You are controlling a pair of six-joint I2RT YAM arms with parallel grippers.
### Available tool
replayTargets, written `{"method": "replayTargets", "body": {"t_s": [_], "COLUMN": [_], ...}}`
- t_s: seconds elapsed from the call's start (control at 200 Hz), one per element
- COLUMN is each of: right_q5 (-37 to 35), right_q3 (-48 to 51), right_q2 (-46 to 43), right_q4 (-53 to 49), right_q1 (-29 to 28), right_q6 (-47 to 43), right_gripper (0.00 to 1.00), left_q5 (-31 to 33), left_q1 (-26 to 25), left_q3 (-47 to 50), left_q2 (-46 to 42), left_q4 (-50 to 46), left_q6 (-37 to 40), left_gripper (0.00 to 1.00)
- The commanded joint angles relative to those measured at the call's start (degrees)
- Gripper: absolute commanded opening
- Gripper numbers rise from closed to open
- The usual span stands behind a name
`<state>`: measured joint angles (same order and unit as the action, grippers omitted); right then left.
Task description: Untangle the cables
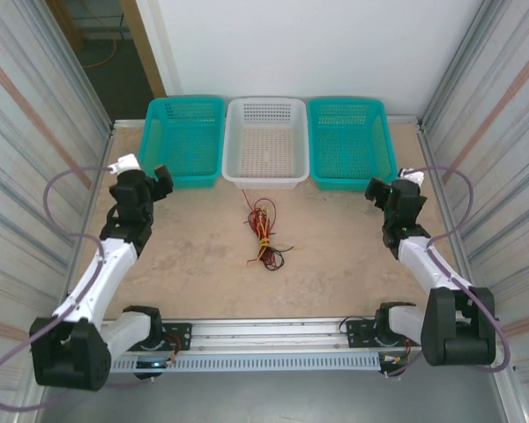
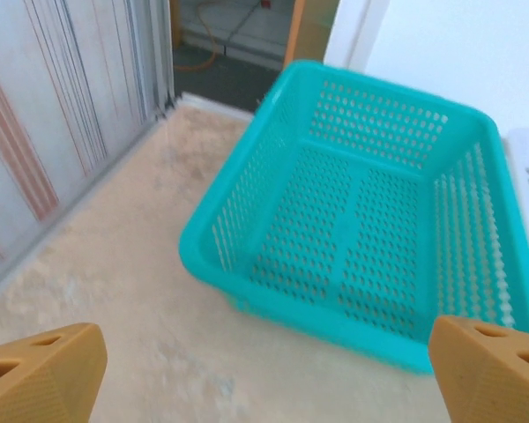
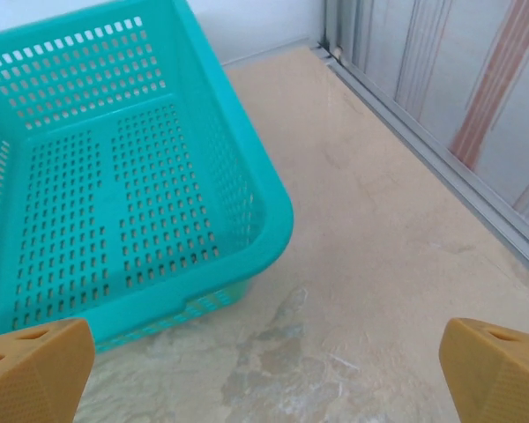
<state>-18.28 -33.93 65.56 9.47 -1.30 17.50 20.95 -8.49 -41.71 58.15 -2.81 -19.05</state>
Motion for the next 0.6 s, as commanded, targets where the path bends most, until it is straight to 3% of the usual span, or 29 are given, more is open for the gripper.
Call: {"method": "replayTargets", "body": {"t_s": [0.0, 0.14, 0.251, 0.356, 0.416, 0.531, 0.596], "right_q5": [-2.48, 5.57, -3.14, 8.08, 2.97, -13.43, -15.45], "right_q3": [-4.52, -6.4, -2.52, -0.91, -2.38, -3.93, -3.92], "right_q2": [-2.73, -10.5, -16.05, -19.24, -20.14, -22.05, -22.71], "right_q4": [-19.77, -30.47, -37.74, -39.23, -43.92, -50.27, -50.47], "right_q1": [-1.9, -2.72, -2.63, -0.84, -7.19, -27.23, -35.7], "right_q6": [6.6, 16.2, 29.19, 28.22, 28.25, 29.71, 33.28], "right_gripper": [0.99, 0.99, 0.99, 0.99, 0.99, 0.99, 0.99], "left_q5": [0.85, 2.25, 1.61, -2.19, -6.21, -8.73, -8.65], "left_q1": [-5.79, -19.21, -27.6, -32.25, -33.27, -33.61, -33.61], "left_q3": [0.52, 0.23, 0.43, 0.05, -0.74, -2.09, -2.43], "left_q2": [-4.16, -6.16, -4.84, -2.4, -0.58, 1.91, 2.38], "left_q4": [-14.05, -18.89, -21.89, -21.67, -21.08, -20.9, -20.28], "left_q6": [-8.44, -10.31, -13.45, -14.25, -13.95, -13.71, -13.51], "left_gripper": [0.94, 0.96, 0.97, 0.97, 0.97, 0.95, 0.95]}}
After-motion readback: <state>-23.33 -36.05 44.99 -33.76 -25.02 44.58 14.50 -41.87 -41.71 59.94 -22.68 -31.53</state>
